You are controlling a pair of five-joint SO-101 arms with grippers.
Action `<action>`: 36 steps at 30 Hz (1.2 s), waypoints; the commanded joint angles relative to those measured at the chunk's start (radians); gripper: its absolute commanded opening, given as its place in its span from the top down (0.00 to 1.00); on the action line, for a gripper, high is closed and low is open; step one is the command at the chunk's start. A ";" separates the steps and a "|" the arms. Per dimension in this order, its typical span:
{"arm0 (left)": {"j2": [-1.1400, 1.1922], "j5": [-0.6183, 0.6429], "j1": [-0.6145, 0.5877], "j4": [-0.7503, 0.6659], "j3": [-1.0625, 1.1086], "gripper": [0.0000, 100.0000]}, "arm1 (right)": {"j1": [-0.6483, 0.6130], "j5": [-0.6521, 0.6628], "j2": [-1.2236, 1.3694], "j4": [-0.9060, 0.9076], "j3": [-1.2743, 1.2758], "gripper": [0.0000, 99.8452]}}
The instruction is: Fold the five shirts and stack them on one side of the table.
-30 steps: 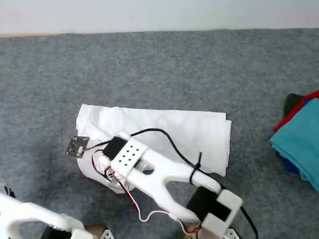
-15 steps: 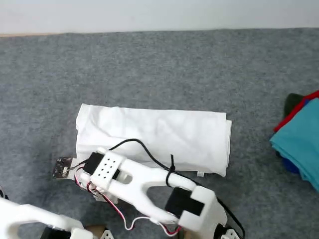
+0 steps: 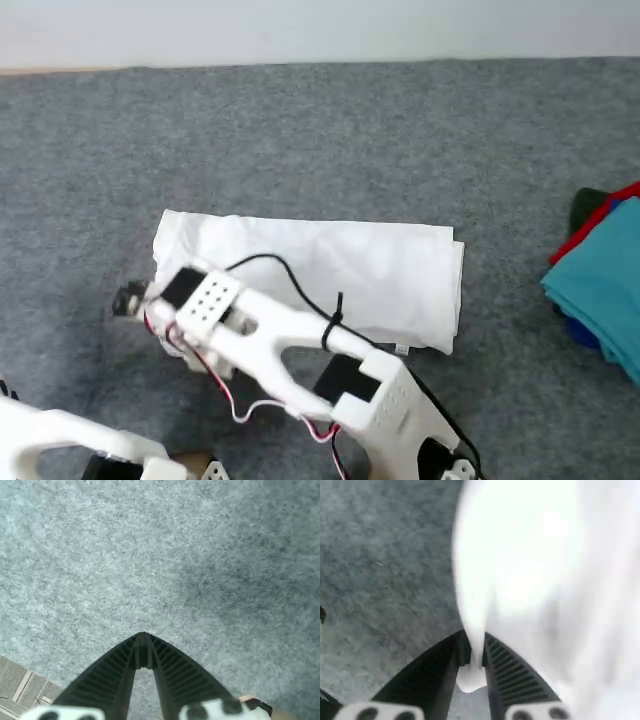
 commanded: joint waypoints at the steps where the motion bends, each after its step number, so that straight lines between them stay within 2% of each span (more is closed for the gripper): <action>1: -0.032 -0.008 0.002 -0.029 -0.019 1.00 | 0.054 0.002 -0.010 0.082 -0.186 0.97; 5: -0.032 -0.008 0.002 -0.034 -0.019 1.00 | 0.134 0.046 -0.004 0.088 -0.307 0.97; 8: -0.032 -0.008 0.002 -0.034 -0.019 1.00 | 0.209 0.094 0.016 0.016 -0.324 0.99; 14: -0.029 -0.008 0.002 -0.034 -0.019 1.00 | 0.357 0.101 0.157 -0.154 -0.327 0.99; 17: -0.029 -0.009 0.002 -0.034 -0.019 1.00 | 0.394 0.101 0.229 -0.170 -0.373 0.99; 25: -0.029 -0.034 0.002 -0.034 -0.012 1.00 | 0.452 0.098 0.433 -0.036 -0.690 0.98; 28: -0.031 -0.034 0.002 -0.034 -0.012 1.00 | 0.455 0.089 0.501 0.065 -0.829 0.89; 31: -0.031 -0.034 0.002 -0.034 -0.012 1.00 | 0.464 0.006 0.544 0.145 -0.973 0.79; 36: -0.032 -0.034 0.002 -0.034 -0.012 1.00 | 0.466 -0.006 0.561 0.242 -1.195 0.76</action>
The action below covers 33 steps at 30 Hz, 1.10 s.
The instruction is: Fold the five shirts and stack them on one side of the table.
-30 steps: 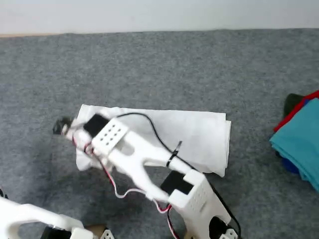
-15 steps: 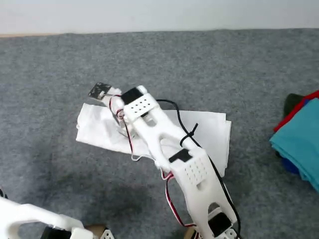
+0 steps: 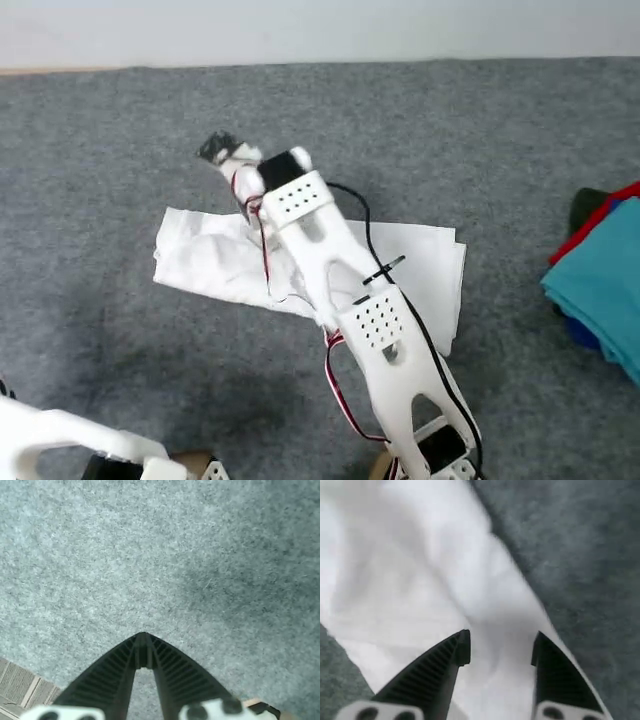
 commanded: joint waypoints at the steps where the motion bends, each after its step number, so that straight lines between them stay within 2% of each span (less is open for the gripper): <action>1: -0.032 -0.006 0.002 -0.011 -0.012 1.00 | 0.004 -0.012 -0.021 0.068 -0.178 0.77; 4: -0.032 -0.006 0.002 -0.011 -0.012 1.00 | -0.021 -0.014 -0.033 0.073 -0.215 0.78; 15: -0.032 -0.006 0.000 -0.011 -0.012 1.00 | -0.246 -0.009 -0.168 0.067 -0.026 0.98; 20: -0.032 -0.006 0.000 -0.011 -0.012 1.00 | -0.306 0.009 -0.139 0.061 0.015 0.99; 23: -0.032 -0.006 0.000 -0.011 -0.012 1.00 | -0.302 0.017 -0.082 0.022 0.017 0.99; 33: -0.032 -0.006 0.000 -0.011 -0.012 1.00 | -0.110 0.198 0.008 -0.186 0.011 0.99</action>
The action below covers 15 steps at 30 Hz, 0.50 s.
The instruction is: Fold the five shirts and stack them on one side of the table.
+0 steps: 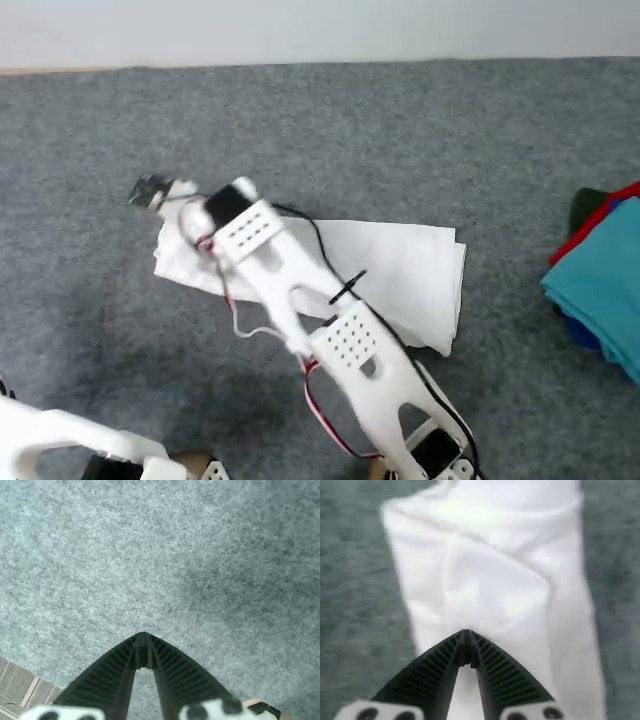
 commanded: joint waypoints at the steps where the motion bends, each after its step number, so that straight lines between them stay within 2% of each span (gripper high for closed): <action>1: -0.032 -0.006 0.000 -0.011 -0.012 1.00 | 0.070 0.066 -0.018 -0.085 -0.017 0.99; 7: -0.032 -0.006 0.002 -0.009 -0.013 1.00 | 0.101 0.078 -0.048 -0.139 -0.060 0.99; 11: -0.034 -0.006 0.008 0.005 -0.042 1.00 | 0.097 0.072 -0.105 -0.005 -0.164 0.98; 15: -0.034 0.000 0.098 0.132 -0.154 1.00 | 0.104 0.068 -0.163 0.180 -0.282 0.98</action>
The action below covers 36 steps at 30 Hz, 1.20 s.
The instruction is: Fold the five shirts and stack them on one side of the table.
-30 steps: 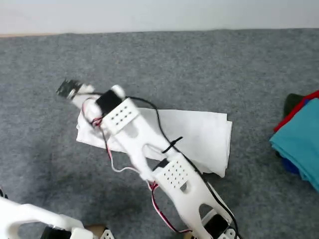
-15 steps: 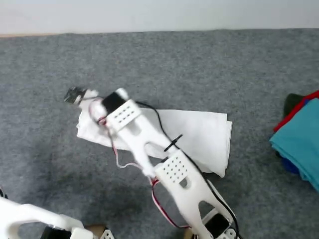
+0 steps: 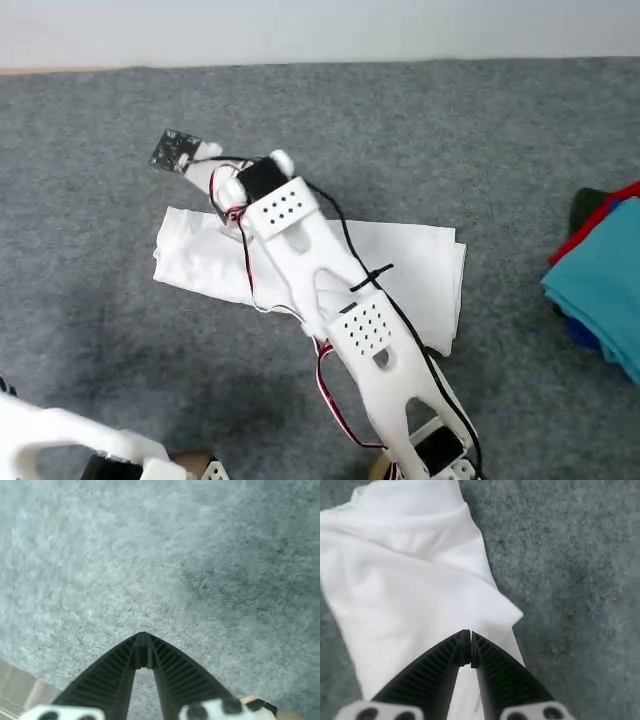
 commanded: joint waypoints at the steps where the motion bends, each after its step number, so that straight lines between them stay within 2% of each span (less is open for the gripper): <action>1: -0.034 0.011 0.098 0.118 -0.145 1.00 | 0.019 -0.018 -0.134 0.134 -0.129 0.98; 6: -0.034 0.124 0.290 0.238 -0.363 1.00 | 0.097 -0.104 -0.246 0.131 -0.069 0.98; 11: -0.025 0.242 0.548 0.275 -0.568 1.00 | 0.194 -0.157 -0.446 0.131 0.172 0.98; 15: -0.023 0.270 0.776 0.175 -0.573 1.00 | 0.305 -0.215 -0.636 0.131 0.436 0.99; 21: -0.021 0.275 1.043 -0.026 -0.516 1.00 | 0.492 -0.287 -0.947 0.130 0.838 0.99; 25: -0.020 0.275 1.143 -0.199 -0.392 1.00 | 0.607 -0.348 -1.136 0.128 1.077 0.99; 29: -0.005 0.270 1.191 -0.345 -0.262 1.00 | 0.723 -0.362 -1.311 0.128 1.309 0.99; 33: 0.141 0.269 1.211 -0.356 -0.259 1.00 | 0.855 -0.362 -1.471 0.120 1.505 0.99; 36: 0.292 0.269 1.211 -0.290 -0.355 0.99 | 0.951 -0.361 -1.583 0.120 1.620 0.99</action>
